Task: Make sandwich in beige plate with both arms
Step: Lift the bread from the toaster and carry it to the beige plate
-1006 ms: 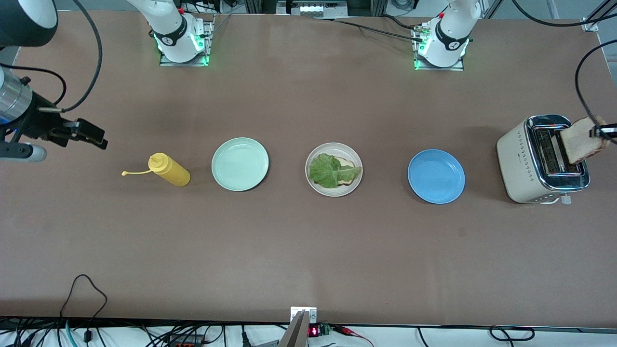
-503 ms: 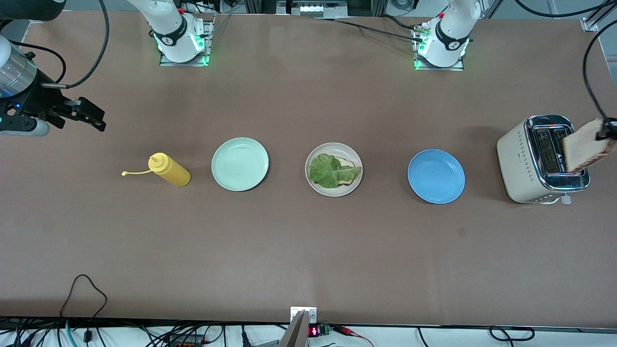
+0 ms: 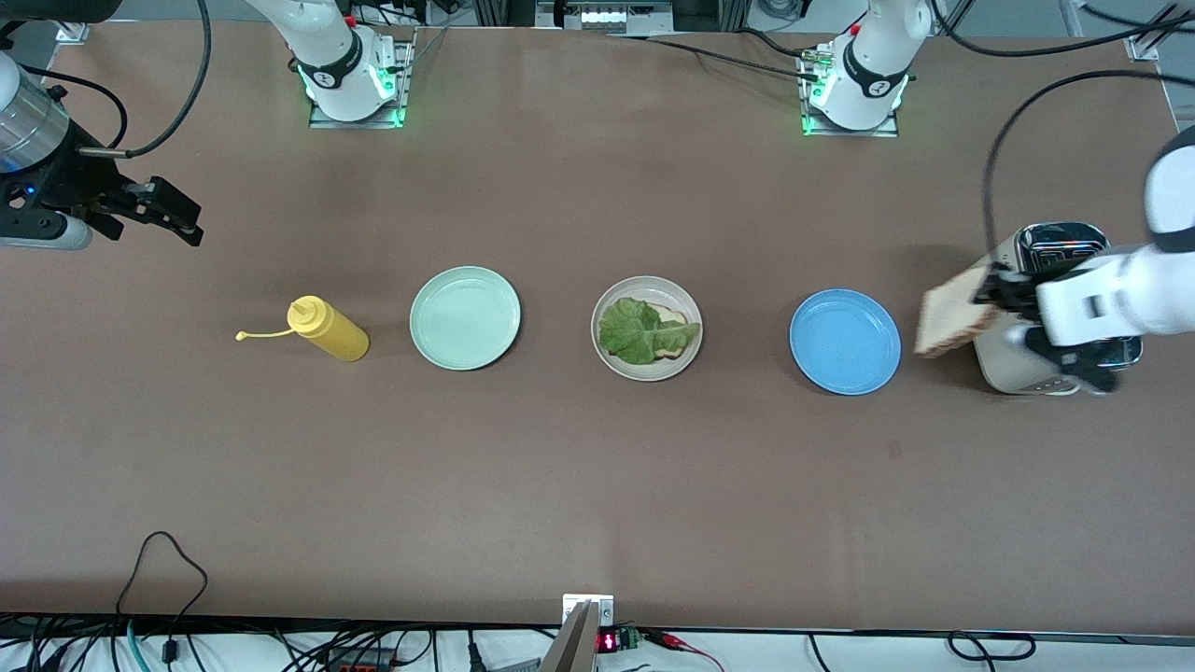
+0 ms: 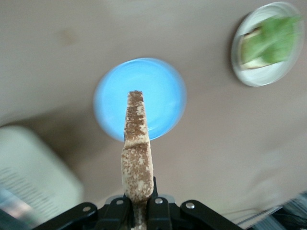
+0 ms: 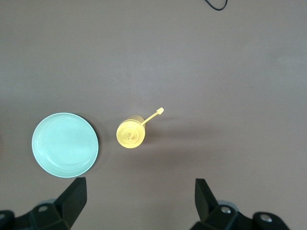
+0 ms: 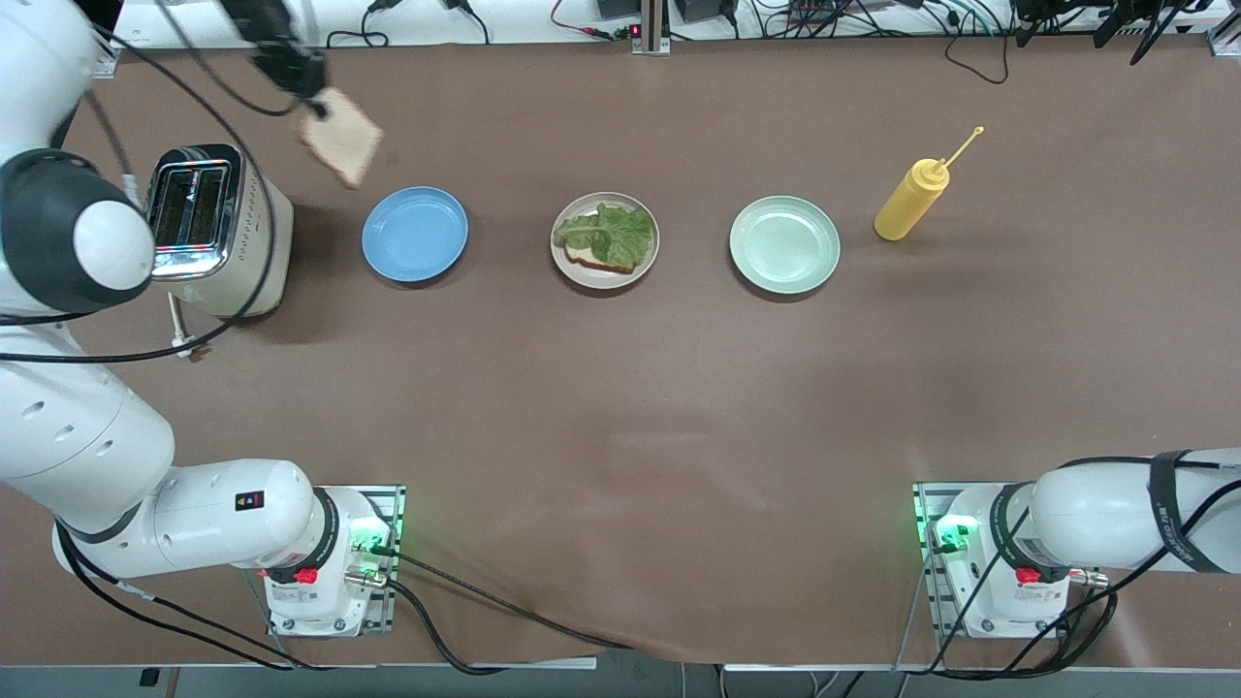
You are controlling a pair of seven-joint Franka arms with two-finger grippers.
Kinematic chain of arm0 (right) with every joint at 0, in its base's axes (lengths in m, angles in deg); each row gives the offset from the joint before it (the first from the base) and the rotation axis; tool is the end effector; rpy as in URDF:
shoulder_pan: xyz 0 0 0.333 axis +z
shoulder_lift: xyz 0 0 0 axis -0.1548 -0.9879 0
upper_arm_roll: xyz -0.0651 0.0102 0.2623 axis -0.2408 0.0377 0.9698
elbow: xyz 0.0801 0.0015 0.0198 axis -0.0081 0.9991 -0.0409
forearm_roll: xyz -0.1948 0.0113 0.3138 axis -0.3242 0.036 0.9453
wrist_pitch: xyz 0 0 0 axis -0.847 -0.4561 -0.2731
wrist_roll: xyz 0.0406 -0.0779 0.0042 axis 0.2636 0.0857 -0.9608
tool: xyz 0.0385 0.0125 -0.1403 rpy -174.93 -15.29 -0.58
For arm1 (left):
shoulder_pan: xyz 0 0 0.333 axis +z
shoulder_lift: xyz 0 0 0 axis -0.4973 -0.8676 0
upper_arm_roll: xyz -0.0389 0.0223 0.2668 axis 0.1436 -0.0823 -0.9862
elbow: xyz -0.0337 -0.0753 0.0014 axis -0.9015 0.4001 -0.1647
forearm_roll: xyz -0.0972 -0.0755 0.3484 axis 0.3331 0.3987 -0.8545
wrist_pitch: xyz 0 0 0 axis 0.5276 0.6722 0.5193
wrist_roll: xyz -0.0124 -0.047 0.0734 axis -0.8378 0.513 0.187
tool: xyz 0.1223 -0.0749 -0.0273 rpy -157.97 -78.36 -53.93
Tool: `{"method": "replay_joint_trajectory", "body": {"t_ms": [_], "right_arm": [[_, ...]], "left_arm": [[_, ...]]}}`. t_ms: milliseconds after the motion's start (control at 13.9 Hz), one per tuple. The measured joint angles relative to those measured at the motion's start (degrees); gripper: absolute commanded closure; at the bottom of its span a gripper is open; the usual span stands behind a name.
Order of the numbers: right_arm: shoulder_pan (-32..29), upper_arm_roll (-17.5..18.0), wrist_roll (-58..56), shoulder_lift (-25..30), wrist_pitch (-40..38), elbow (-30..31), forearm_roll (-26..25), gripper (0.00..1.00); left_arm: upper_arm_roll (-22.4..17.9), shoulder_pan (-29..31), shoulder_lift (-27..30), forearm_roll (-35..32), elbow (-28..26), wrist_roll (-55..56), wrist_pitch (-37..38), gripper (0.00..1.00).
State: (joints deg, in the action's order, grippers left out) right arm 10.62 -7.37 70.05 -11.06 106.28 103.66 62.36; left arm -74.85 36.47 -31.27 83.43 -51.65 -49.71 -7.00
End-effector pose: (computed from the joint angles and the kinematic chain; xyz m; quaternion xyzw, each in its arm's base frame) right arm 0.5286 0.0335 0.5127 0.9991 -0.0319 0.0259 0.0131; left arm 0.5756 -0.0457 0.3835 0.9549 -0.2046 -0.1546 0.1494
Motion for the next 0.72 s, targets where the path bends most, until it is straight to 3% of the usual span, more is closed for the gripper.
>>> {"method": "replay_joint_trajectory", "body": {"t_ms": [359, 575, 719], "right_arm": [[0.00, 0.00, 0.00, 0.00, 0.01, 0.02, 0.00, 0.00], [-0.15, 0.00, 0.00, 0.00, 0.10, -0.06, 0.00, 0.00], [-0.63, 0.05, 0.00, 0.00, 0.11, -0.16, 0.00, 0.00]], "left_arm": [[0.04, -5.60, -8.08, 28.11, -0.71, 6.82, -5.09, 1.00], [0.02, -6.01, -13.96, 42.55, -2.20, -0.19, -8.30, 1.00], [0.39, -6.71, -15.61, 50.87, -6.44, -9.84, -13.16, 1.00]]}}
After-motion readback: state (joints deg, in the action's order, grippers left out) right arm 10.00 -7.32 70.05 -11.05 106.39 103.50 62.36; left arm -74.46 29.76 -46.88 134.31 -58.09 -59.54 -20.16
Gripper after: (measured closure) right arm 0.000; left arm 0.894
